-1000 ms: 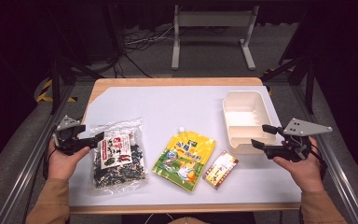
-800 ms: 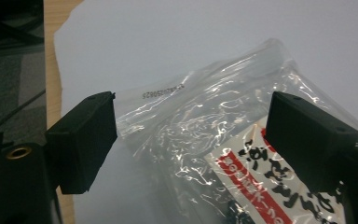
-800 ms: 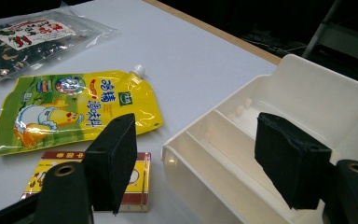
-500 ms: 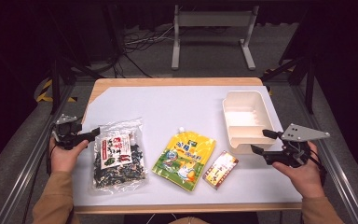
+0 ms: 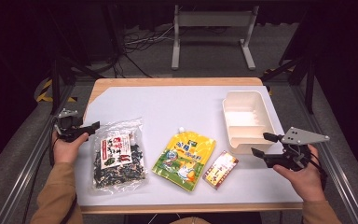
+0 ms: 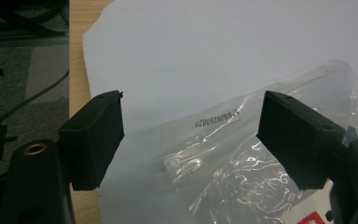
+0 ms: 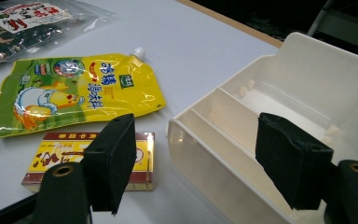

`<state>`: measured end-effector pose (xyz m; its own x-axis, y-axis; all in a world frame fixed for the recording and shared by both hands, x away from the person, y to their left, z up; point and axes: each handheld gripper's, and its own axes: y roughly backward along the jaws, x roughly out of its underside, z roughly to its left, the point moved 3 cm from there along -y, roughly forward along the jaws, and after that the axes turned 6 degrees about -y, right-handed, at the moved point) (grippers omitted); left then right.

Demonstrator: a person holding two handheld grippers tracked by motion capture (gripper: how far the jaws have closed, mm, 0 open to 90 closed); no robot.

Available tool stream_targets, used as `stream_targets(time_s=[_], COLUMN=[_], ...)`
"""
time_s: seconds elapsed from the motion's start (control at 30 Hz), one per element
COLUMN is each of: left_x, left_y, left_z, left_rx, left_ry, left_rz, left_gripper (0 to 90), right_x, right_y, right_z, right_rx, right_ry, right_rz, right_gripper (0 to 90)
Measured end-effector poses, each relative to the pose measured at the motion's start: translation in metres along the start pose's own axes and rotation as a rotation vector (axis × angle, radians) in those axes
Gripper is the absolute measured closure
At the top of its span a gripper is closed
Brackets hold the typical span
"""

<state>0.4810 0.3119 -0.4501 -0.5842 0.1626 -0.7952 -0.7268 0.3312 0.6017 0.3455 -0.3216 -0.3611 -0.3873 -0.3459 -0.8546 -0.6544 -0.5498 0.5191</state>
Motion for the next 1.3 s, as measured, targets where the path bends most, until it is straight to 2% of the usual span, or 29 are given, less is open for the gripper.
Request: stream_targets(time_s=[0.07,0.13,0.17,0.4,0.57,0.6,0.67,0.87,1.07,1.1,1.3], left_x=[0.0,0.0,0.0,0.002,0.005,0.006,0.008,0.012,0.014,0.015,0.016], left_y=[-0.003,-0.005,-0.007,-0.02,-0.024,-0.024,-0.025,-0.022,-0.02,-0.019,-0.02], left_z=[0.002,0.003,0.004,0.006,0.008,0.009,0.011,0.014,0.013,0.013,0.013], left_rx=[0.026,0.023,0.021,0.089,0.108,0.129,0.145,0.168,0.168,0.162,0.108], left_ry=[-0.007,-0.016,-0.02,-0.038,-0.024,-0.01,0.001,0.035,0.026,0.021,-0.011], left_rz=[-0.006,-0.006,-0.003,0.01,0.022,0.021,0.024,0.046,0.067,0.074,0.109], left_gripper=[23.8,24.5,25.8,38.4,44.7,47.3,50.7,56.9,63.3,67.1,77.2], right_x=[0.001,0.002,0.003,0.007,0.01,0.01,0.01,0.01,0.01,0.01,0.009], right_y=[0.0,0.0,0.0,0.002,0.001,0.001,0.0,-0.002,-0.003,-0.003,-0.003], right_z=[0.0,0.001,0.001,0.001,0.0,0.0,0.0,0.0,0.0,0.0,0.001], right_rx=[0.002,0.002,0.002,0.004,0.0,-0.002,-0.004,-0.013,-0.017,-0.021,-0.024], right_ry=[-0.002,-0.005,-0.004,-0.013,-0.018,-0.02,-0.019,-0.018,-0.02,-0.023,-0.021], right_rz=[0.005,0.007,0.009,0.016,0.019,0.021,0.022,0.024,0.025,0.024,0.024], right_gripper=[29.3,29.3,29.3,29.3,29.3,29.2,29.1,29.0,28.8,28.7,28.7])
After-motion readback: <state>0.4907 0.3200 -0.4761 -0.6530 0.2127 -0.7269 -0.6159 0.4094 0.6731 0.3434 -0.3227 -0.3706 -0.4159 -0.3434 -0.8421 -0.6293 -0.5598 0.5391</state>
